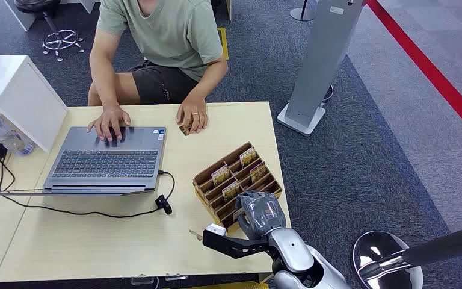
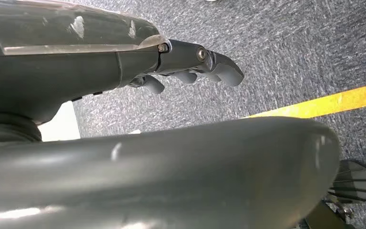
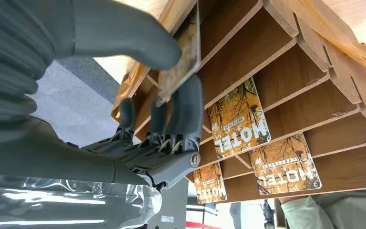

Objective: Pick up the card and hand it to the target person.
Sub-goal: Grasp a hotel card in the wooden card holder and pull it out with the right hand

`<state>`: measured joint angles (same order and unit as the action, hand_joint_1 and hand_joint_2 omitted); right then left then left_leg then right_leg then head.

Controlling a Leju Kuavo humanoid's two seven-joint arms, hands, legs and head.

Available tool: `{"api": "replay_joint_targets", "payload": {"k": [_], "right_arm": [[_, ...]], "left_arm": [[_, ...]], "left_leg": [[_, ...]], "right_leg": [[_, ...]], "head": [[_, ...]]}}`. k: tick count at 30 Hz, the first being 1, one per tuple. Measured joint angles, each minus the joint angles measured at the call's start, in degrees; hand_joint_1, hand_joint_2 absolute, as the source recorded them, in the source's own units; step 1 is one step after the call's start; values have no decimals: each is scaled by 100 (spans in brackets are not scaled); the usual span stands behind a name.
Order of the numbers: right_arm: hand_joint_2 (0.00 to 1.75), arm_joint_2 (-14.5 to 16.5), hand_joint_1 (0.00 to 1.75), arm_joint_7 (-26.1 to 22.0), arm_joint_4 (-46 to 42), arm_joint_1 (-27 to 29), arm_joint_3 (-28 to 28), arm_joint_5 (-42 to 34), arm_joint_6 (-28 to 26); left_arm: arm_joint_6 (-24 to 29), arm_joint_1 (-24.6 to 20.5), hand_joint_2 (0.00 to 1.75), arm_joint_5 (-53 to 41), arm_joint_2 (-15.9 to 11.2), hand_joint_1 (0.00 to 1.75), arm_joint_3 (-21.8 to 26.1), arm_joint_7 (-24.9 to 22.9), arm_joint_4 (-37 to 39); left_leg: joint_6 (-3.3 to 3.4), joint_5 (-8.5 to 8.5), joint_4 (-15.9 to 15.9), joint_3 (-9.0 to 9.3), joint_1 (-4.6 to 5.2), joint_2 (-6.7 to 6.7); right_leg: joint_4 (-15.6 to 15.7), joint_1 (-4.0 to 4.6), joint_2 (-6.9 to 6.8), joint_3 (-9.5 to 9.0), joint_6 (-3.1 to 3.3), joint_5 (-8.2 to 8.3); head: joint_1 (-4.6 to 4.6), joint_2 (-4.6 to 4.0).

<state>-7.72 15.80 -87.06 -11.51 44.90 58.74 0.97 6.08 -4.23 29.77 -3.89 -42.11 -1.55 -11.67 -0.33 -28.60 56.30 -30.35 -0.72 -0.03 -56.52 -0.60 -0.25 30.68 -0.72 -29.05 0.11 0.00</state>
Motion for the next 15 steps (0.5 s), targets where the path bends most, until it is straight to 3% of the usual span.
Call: {"api": "replay_joint_targets", "payload": {"k": [8, 15], "right_arm": [[175, 0, 118, 0, 0, 0, 0, -38, 5], [175, 0, 141, -1, 0, -2, 1, -50, 5]], "left_arm": [[1, 0, 0, 9, 0, 0, -31, 0, 0], [2, 0, 0, 24, 0, 0, -55, -1, 0]], "left_leg": [[0, 0, 0, 0, 0, 0], [0, 0, 0, 1, 0, 0]], "right_leg": [[0, 0, 0, 0, 0, 0], [0, 0, 0, -1, 0, 0]], "head": [[0, 0], [-1, 0]]}}
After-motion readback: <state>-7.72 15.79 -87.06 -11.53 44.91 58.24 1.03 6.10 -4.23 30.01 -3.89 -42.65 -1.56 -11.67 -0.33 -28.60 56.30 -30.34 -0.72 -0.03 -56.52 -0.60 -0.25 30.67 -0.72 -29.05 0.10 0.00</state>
